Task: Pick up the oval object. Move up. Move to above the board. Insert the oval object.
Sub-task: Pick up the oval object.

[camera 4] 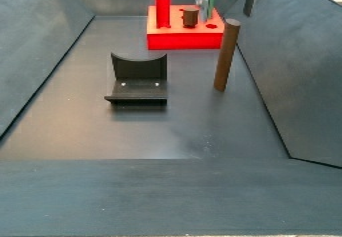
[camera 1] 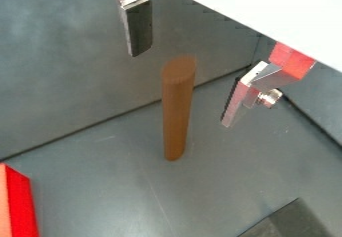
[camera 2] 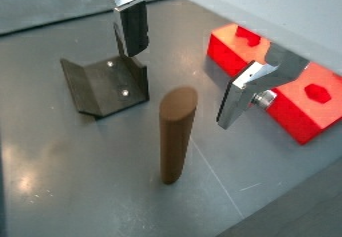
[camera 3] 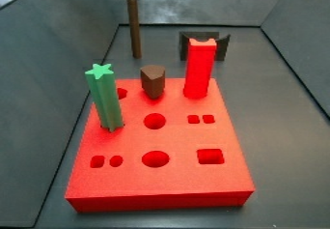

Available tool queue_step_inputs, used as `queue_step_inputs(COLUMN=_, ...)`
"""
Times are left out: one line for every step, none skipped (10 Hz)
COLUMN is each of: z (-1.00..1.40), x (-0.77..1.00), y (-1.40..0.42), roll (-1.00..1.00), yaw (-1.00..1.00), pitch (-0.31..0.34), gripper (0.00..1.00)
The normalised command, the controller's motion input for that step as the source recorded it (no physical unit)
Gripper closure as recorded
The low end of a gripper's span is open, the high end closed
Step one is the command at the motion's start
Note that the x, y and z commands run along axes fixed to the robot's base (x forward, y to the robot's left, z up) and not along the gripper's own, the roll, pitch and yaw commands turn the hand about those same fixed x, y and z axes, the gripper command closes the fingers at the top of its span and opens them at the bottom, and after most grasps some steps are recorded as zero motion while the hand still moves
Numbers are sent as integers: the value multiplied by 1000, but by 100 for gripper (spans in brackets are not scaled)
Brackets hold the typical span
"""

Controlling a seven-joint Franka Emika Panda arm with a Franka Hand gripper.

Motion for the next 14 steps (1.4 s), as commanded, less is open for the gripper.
queue_step_inputs(z=-611, x=29, y=63, roll=89, yaw=-94, pitch=0, gripper=0)
queue_step_inputs(z=-620, x=0, y=111, roll=71, yaw=-80, pitch=0, gripper=0)
queue_step_inputs(z=-351, x=-71, y=94, roll=139, yaw=0, pitch=10, gripper=0)
queue_step_inputs(z=-86, x=0, y=3, roll=210, yaw=0, pitch=84, gripper=0)
queue_step_inputs(z=-40, x=0, y=0, roll=141, yaw=0, pitch=43, gripper=0)
queue_step_inputs(z=-71, x=-140, y=200, roll=83, yaw=-31, pitch=0, gripper=0)
queue_step_inputs(z=-3, x=-123, y=134, roll=0, yaw=0, pitch=0, gripper=0)
queue_step_inputs(z=0, x=-40, y=0, roll=0, yaw=0, pitch=-60, gripper=0)
queue_step_inputs(z=0, x=0, y=0, roll=0, yaw=0, pitch=0, gripper=0)
queue_step_inputs(z=0, x=0, y=0, roll=0, yaw=0, pitch=0, gripper=100)
queue_step_inputs(z=0, x=0, y=0, roll=0, yaw=0, pitch=0, gripper=100)
queue_step_inputs(z=0, x=0, y=0, roll=0, yaw=0, pitch=0, gripper=100)
queue_step_inputs(z=0, x=0, y=0, roll=0, yaw=0, pitch=0, gripper=100)
queue_step_inputs(z=0, x=0, y=0, roll=0, yaw=0, pitch=0, gripper=100)
